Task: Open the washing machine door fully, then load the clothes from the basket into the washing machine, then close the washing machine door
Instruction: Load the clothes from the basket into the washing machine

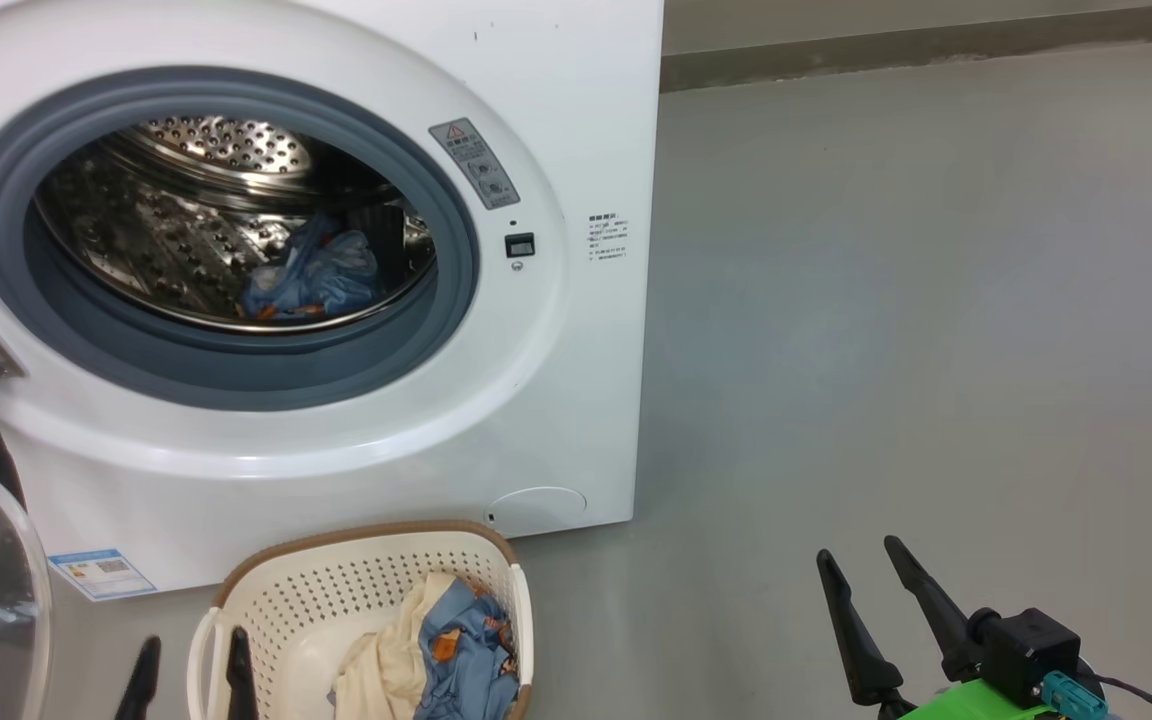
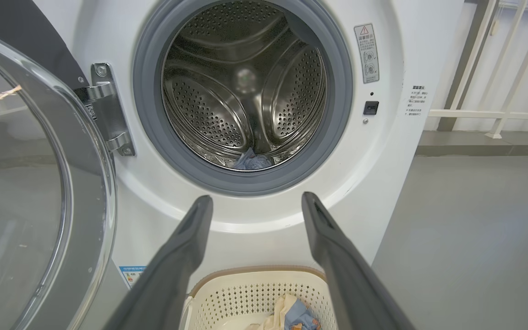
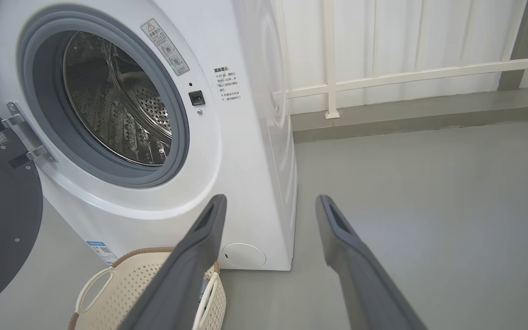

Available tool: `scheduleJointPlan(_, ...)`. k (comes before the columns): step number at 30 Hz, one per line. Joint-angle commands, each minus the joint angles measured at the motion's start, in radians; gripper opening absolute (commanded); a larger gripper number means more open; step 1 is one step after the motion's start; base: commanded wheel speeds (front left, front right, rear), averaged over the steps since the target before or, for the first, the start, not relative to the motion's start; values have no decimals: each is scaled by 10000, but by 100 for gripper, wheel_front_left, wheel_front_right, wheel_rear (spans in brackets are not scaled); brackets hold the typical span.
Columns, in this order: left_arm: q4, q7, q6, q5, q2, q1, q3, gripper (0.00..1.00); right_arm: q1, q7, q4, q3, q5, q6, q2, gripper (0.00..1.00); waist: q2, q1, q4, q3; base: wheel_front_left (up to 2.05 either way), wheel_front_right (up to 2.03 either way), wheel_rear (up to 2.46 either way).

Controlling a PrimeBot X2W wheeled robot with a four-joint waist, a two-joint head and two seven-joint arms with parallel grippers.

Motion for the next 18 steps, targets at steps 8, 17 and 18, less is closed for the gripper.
scheduleJointPlan(8, -380, -82, 338, 44, -15, 160, 188, 100, 44, -120, -400, 245, -270, 29, -5, 100, 0, 0, 15, -77, 0, 0, 0)
scheduleJointPlan(17, -438, -82, 505, -215, -20, 172, 108, 100, 46, -120, -454, 233, -304, 29, -5, 100, 0, 0, 19, -88, 0, 0, 0)
scheduleJointPlan(18, -434, -82, 508, -230, -20, 170, 101, 100, 43, -120, -460, 230, -304, 29, -5, 100, 0, 0, 20, -81, 0, 0, 0)
